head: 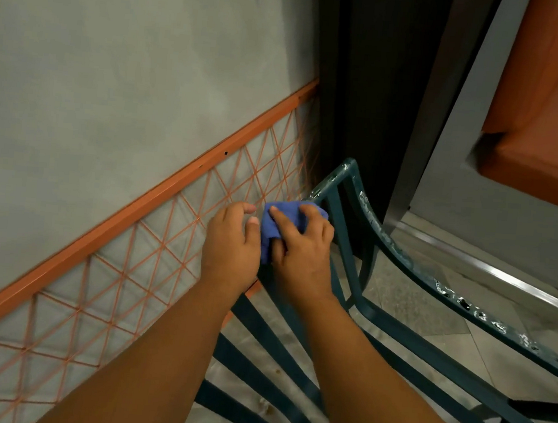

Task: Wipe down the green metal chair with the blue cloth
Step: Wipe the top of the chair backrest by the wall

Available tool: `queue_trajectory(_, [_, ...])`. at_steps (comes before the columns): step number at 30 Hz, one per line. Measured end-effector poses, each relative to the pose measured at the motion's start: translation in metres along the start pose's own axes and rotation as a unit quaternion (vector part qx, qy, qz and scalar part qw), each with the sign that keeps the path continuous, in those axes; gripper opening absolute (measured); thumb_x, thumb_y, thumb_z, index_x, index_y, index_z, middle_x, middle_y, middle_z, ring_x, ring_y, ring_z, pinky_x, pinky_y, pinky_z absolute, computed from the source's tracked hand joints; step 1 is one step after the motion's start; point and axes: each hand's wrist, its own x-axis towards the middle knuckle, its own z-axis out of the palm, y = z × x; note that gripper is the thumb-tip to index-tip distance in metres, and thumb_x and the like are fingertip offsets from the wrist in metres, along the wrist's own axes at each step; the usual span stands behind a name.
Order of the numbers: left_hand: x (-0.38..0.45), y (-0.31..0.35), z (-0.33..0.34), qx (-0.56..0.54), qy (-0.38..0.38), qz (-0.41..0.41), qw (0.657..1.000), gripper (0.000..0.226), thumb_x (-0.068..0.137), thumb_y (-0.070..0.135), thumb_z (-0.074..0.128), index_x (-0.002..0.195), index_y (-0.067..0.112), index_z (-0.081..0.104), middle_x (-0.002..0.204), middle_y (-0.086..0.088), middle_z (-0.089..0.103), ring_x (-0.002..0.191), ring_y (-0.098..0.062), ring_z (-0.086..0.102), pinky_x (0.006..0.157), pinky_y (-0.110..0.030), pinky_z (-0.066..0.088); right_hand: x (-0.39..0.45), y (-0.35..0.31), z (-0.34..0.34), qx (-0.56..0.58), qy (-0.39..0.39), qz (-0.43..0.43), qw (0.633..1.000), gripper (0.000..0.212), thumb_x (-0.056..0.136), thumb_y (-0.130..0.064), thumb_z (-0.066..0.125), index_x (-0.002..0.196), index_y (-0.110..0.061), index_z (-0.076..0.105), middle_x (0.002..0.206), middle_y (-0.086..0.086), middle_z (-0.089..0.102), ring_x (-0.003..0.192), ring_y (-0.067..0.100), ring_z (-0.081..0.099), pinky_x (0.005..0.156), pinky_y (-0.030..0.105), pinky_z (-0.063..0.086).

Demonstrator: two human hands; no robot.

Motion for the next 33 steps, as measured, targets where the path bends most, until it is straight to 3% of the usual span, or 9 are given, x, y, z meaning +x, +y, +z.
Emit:
queue_trajectory(4, [0.014,0.006,0.015,-0.006,0.002,0.015,1.000,0.025,0.098,0.021,0.041,0.114,0.010,0.057,0.114,-0.006,0.057,0.105,-0.017,0.051,0.087,-0.024,0.038,0.012,0.004,-0.002,-0.020,-0.001,0.019,1.000,0.036,0.092,-0.026,0.056,0.128,-0.026,0.059,0.135,0.013,0.039,0.114,0.030,0.034,0.092,0.038,0.040])
queue_trajectory(9, [0.020,0.002,0.028,-0.011,-0.013,0.012,1.000,0.027,0.099,0.020,0.038,0.115,0.008,0.056,0.115,-0.009,0.056,0.107,-0.021,0.051,0.089,-0.028,0.039,0.030,0.002,-0.003,-0.014,0.018,0.074,0.997,0.038,0.094,-0.024,0.054,0.131,-0.020,0.056,0.135,0.013,0.037,0.115,0.028,0.033,0.092,0.033,0.039])
queue_trajectory(15, [0.019,0.003,0.027,-0.040,-0.029,-0.030,0.998,0.026,0.099,0.026,0.039,0.116,0.016,0.055,0.115,-0.002,0.057,0.106,-0.017,0.052,0.090,-0.034,0.044,0.011,0.026,-0.009,0.024,-0.010,-0.035,0.999,0.038,0.088,-0.018,0.061,0.125,-0.017,0.060,0.121,0.013,0.046,0.110,0.027,0.041,0.086,0.032,0.045])
queue_trajectory(21, [0.020,0.005,0.028,-0.013,-0.065,-0.031,0.997,0.029,0.098,0.030,0.038,0.122,0.021,0.052,0.122,0.002,0.055,0.111,-0.015,0.051,0.094,-0.037,0.045,0.051,0.014,-0.005,0.002,0.020,0.115,0.993,0.042,0.093,-0.029,0.051,0.134,-0.022,0.052,0.136,0.009,0.029,0.115,0.024,0.028,0.093,0.029,0.035])
queue_trajectory(24, [0.022,0.005,0.029,0.002,-0.079,-0.042,0.996,0.029,0.098,0.030,0.039,0.124,0.023,0.050,0.125,0.003,0.054,0.112,-0.015,0.051,0.094,-0.039,0.045,0.038,0.011,-0.002,-0.010,0.017,0.054,0.998,0.040,0.089,-0.032,0.054,0.128,-0.020,0.058,0.138,0.008,0.033,0.116,0.024,0.026,0.094,0.034,0.036])
queue_trajectory(27, [0.023,0.003,0.031,0.020,-0.081,-0.025,0.996,0.029,0.096,0.023,0.043,0.124,0.022,0.051,0.126,0.003,0.053,0.113,-0.015,0.051,0.091,-0.032,0.043,0.032,0.028,-0.009,0.010,0.006,-0.006,1.000,0.036,0.087,-0.027,0.060,0.122,-0.019,0.064,0.130,0.011,0.041,0.114,0.024,0.033,0.089,0.035,0.044])
queue_trajectory(30, [0.022,0.001,0.032,0.043,-0.069,-0.003,0.997,0.025,0.094,0.021,0.047,0.118,0.021,0.055,0.121,0.004,0.055,0.111,-0.015,0.051,0.086,-0.027,0.040,0.053,0.038,-0.015,0.019,0.027,0.061,0.998,0.036,0.091,-0.026,0.058,0.126,-0.021,0.061,0.134,0.012,0.036,0.119,0.027,0.033,0.095,0.040,0.044])
queue_trajectory(33, [0.022,0.001,0.032,0.052,-0.059,0.002,0.997,0.019,0.094,0.022,0.048,0.108,0.021,0.061,0.113,0.005,0.057,0.106,-0.014,0.051,0.089,-0.033,0.044,0.066,0.027,-0.009,-0.005,0.025,0.121,0.992,0.042,0.092,-0.033,0.053,0.133,-0.023,0.054,0.146,0.009,0.024,0.125,0.027,0.025,0.102,0.037,0.036])
